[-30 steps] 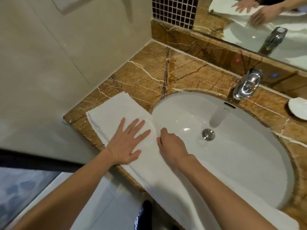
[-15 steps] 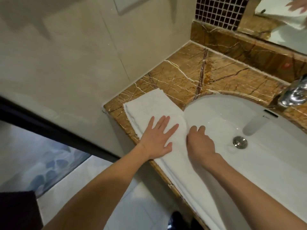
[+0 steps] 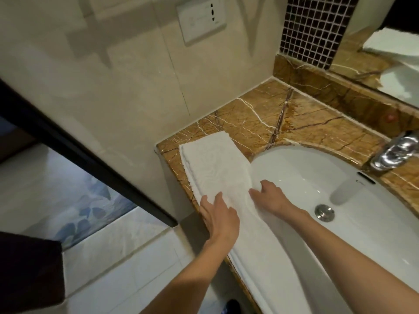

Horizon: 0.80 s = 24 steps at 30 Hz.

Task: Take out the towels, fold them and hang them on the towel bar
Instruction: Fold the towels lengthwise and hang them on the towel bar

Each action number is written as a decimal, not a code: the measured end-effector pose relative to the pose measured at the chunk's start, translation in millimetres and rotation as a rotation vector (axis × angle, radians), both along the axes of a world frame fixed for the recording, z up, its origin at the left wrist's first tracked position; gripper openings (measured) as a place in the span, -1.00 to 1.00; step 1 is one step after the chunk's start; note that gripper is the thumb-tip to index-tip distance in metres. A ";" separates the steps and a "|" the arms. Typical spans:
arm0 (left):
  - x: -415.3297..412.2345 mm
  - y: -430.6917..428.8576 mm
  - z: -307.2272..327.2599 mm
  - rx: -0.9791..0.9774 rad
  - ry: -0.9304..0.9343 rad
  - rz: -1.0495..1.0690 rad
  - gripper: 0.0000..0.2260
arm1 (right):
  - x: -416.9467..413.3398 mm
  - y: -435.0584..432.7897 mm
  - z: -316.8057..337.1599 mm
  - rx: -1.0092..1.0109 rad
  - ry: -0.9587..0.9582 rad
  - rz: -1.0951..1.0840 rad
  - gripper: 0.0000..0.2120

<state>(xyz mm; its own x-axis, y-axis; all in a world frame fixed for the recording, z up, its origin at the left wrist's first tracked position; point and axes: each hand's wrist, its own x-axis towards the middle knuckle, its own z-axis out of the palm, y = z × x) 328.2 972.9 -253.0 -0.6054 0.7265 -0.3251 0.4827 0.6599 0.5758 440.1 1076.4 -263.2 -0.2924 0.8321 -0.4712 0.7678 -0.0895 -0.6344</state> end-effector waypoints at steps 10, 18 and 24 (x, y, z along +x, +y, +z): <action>-2.0 -11.2 1.0 -0.011 -0.157 0.353 -0.65 | 39.8 -6.9 -16.1 -0.126 0.150 -0.054 -0.68; -4.6 -7.2 1.0 -0.110 0.024 0.309 -0.66 | 40.4 -3.4 -13.8 -0.061 0.154 0.014 -0.66; -8.5 -12.4 -3.3 -0.125 0.035 0.303 -0.64 | 55.5 -14.0 -31.7 -0.148 0.173 0.050 -0.64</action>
